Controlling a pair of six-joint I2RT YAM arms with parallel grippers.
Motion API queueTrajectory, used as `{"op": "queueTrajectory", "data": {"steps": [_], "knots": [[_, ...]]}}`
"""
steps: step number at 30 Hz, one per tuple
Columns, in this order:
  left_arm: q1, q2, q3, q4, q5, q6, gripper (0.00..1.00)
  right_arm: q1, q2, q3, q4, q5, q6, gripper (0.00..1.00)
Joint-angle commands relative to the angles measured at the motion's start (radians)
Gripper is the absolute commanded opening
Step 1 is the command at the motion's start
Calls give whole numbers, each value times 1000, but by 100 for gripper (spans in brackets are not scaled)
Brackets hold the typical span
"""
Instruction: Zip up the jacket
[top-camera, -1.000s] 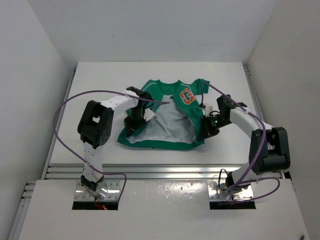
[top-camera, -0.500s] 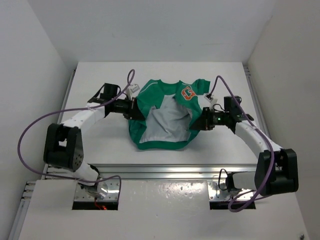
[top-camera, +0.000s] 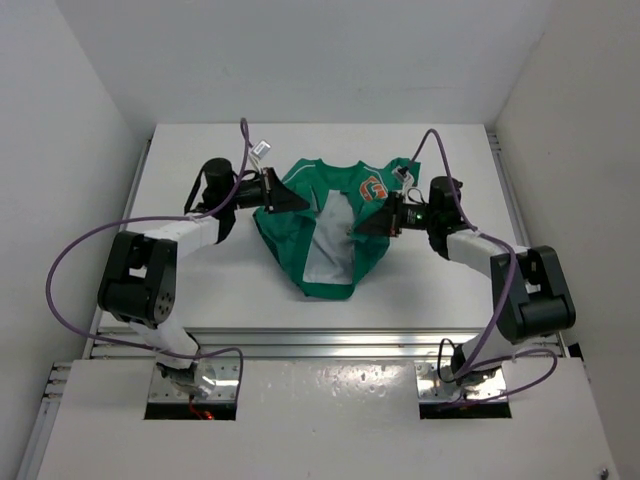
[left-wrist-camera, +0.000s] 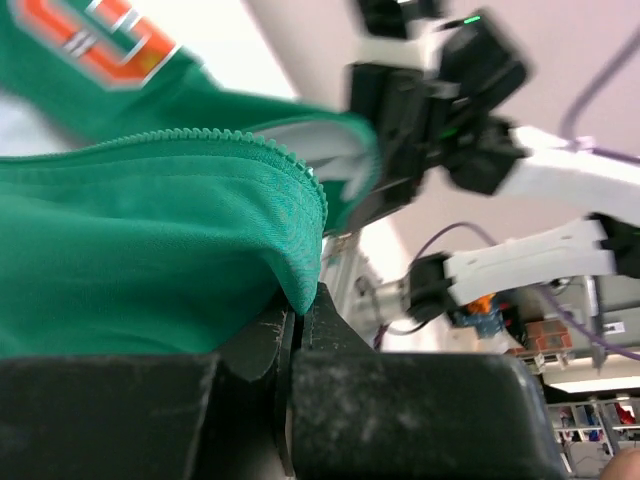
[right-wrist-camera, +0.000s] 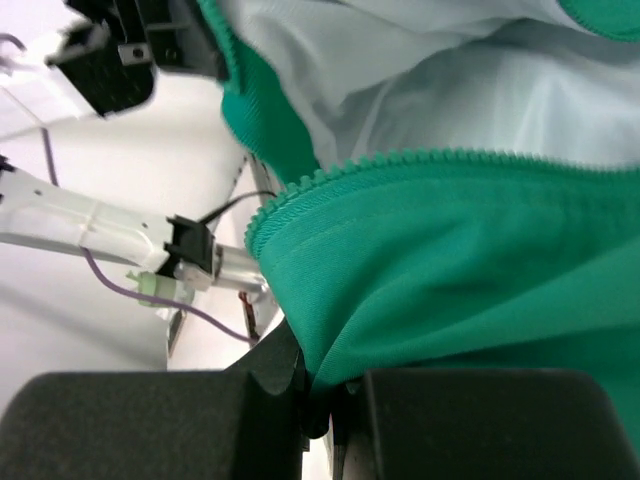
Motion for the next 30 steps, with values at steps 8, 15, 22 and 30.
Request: {"op": "queueTrajectory", "data": {"steps": [8,15,22,30], "knots": [[-12,52,204,51,126,64,0,39,121,209,288,-66,135,0],[-12,77,321,-287,205,432,0,69,46,122,349,-270,-87,0],[-3,99,361,-554,180,598,0,134,-138,392,-1045,-35,-1563,0],[-3,100,406,-554,153,641,0,200,-318,106,-745,226,-1513,0]]}}
